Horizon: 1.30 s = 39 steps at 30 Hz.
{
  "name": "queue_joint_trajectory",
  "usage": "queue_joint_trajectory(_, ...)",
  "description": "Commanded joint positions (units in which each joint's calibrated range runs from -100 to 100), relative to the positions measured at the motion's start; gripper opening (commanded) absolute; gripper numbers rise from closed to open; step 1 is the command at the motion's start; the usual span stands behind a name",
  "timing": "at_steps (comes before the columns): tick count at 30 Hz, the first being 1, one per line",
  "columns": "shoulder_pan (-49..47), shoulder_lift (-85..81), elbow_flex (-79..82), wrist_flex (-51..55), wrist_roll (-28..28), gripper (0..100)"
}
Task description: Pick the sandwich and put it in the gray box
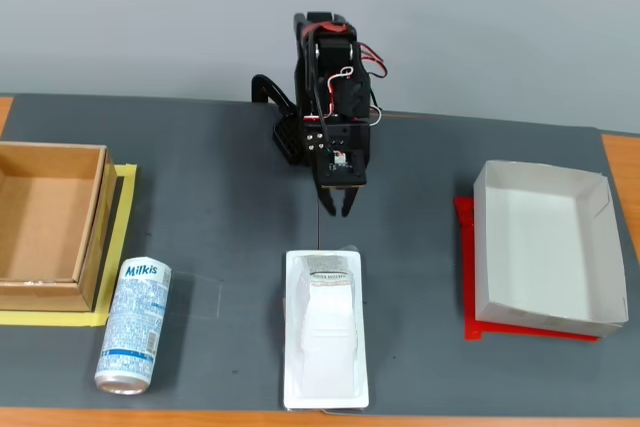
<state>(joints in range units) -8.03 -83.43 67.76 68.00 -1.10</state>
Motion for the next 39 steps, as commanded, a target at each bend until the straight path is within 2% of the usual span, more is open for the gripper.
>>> queue_joint_trajectory(1,-0.06,11.83,-10.18,0.23,0.14,17)
queue_joint_trajectory(5,-0.29,20.99,-17.96,0.23,-0.13,31)
queue_joint_trajectory(8,-0.43,26.16,-22.49,0.23,-0.13,39)
queue_joint_trajectory(21,-0.88,43.37,-34.15,-0.29,-0.23,55)
queue_joint_trajectory(39,-3.57,67.88,-54.78,-0.64,-0.23,56)
